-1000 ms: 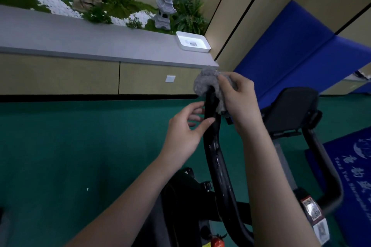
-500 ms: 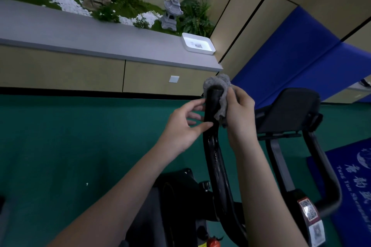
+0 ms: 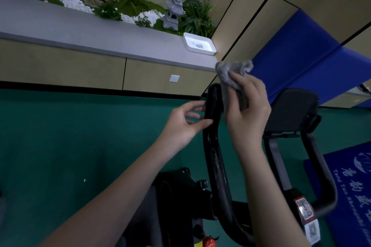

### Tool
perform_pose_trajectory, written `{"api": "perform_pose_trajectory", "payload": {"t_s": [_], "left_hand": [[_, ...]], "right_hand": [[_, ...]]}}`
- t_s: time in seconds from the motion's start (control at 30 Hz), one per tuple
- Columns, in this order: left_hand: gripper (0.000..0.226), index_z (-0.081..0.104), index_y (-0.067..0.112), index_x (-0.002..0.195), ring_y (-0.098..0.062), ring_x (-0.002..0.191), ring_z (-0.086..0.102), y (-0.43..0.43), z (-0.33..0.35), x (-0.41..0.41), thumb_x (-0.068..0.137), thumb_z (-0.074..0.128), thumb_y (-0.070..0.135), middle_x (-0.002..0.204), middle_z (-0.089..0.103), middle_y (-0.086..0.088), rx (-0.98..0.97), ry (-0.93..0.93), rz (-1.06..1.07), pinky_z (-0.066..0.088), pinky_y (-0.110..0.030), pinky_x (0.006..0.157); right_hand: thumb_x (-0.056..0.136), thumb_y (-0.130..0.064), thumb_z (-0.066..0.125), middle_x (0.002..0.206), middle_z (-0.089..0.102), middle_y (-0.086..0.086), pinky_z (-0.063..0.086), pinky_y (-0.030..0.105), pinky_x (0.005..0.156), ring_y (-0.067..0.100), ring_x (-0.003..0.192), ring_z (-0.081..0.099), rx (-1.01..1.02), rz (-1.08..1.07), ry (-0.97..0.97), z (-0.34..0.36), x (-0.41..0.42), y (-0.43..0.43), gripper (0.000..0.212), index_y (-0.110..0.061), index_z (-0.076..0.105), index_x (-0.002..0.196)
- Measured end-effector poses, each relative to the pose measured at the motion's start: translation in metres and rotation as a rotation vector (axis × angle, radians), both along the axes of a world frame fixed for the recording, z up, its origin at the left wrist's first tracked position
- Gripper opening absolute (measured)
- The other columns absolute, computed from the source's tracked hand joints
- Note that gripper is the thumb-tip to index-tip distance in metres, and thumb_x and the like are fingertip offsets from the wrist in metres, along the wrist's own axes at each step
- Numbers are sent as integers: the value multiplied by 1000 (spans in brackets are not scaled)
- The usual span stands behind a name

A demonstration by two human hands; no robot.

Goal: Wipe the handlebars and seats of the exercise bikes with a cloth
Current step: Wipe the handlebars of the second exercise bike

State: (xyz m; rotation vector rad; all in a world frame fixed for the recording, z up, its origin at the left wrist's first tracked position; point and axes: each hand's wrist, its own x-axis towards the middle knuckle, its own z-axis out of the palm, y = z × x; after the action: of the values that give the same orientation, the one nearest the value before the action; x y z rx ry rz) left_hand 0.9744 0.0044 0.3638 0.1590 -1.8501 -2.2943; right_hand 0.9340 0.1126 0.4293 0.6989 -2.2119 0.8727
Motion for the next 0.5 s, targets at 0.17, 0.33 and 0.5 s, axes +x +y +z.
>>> {"api": "perform_pose_trajectory", "payload": {"t_s": [0.17,0.33,0.5], "left_hand": [[30,64,27,92,6,73,58,8,-5,5,77,75,3,87,65,14,101,-52,29,46,-9,75],[25,65,12,97,4,67,59,18,-9,13,79,71,-3,86,65,5,207,-81,62,46,-7,68],[27,66,7,109,-5,81,62,23,-15,23,82,70,8,95,67,2,228,-123,93,45,-5,72]], "right_hand": [[86,8,61,102,66,11,42,23,87,29,97,54,366,274,40,5,-17,18,20,-1,71,102],[88,8,61,98,67,12,43,27,85,32,93,54,575,458,41,8,-12,26,15,3,70,99],[91,2,59,96,68,14,43,31,84,35,91,56,684,528,108,41,-31,-3,13,2,70,100]]}}
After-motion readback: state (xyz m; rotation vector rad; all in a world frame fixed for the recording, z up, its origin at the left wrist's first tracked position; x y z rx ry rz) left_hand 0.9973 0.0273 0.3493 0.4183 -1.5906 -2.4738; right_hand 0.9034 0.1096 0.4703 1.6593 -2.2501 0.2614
